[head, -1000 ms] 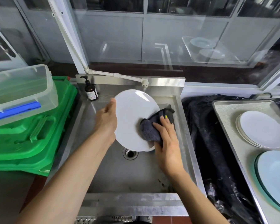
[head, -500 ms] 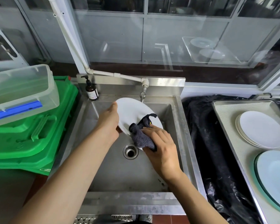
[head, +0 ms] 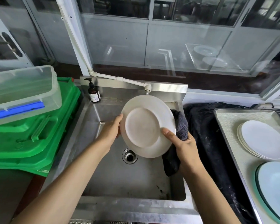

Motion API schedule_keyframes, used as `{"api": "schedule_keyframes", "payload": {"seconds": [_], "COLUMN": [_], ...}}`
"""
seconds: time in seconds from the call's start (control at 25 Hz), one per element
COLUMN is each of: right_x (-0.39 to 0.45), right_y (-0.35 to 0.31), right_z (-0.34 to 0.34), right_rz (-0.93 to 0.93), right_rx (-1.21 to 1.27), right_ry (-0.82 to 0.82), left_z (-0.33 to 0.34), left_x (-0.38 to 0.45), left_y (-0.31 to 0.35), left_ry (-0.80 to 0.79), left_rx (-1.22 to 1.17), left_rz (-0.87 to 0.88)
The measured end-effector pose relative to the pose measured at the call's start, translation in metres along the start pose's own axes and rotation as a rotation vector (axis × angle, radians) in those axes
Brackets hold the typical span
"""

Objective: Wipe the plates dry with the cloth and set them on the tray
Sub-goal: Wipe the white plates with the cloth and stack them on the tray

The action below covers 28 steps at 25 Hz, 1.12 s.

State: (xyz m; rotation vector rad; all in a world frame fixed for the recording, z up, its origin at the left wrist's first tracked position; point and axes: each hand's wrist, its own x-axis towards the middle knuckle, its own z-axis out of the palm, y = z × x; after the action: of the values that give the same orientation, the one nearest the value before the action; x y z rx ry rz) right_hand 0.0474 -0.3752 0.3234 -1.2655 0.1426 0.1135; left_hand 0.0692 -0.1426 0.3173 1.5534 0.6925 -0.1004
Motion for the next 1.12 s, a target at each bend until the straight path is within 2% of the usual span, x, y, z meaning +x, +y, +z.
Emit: {"api": "schedule_keyframes", "payload": {"seconds": [0.08, 0.2, 0.32, 0.44, 0.52, 0.56, 0.68, 0.88, 1.12], "right_x": [0.005, 0.009, 0.008, 0.012, 0.015, 0.016, 0.022, 0.043, 0.047], "right_y": [-0.003, 0.0, 0.006, 0.015, 0.016, 0.014, 0.007, 0.0, 0.005], "right_z": [-0.003, -0.006, -0.006, -0.008, -0.008, -0.007, -0.005, 0.003, 0.022], "right_rz": [0.068, 0.144, 0.17, 0.138, 0.036, -0.051, -0.263, -0.44, -0.662], "right_rx": [0.051, 0.08, 0.134, -0.018, -0.165, -0.233, -0.409, -0.609, -0.706], "right_ry": [0.051, 0.119, 0.132, 0.263, 0.395, 0.412, 0.333, 0.252, 0.132], "left_z": [-0.001, -0.001, 0.007, 0.013, 0.013, 0.013, 0.011, 0.008, 0.011], "left_x": [-0.001, -0.009, -0.022, -0.034, -0.04, -0.043, -0.048, -0.052, -0.051], "left_y": [-0.001, 0.004, 0.016, 0.026, 0.03, 0.032, 0.036, 0.041, 0.041], "left_ry": [-0.047, -0.075, -0.205, -0.231, -0.242, -0.244, -0.253, -0.249, -0.134], "left_rx": [-0.074, -0.337, -0.494, -0.527, -0.531, -0.521, -0.469, -0.35, -0.298], "left_rz": [0.009, 0.02, 0.012, -0.005, -0.01, -0.009, 0.01, 0.084, 0.165]}}
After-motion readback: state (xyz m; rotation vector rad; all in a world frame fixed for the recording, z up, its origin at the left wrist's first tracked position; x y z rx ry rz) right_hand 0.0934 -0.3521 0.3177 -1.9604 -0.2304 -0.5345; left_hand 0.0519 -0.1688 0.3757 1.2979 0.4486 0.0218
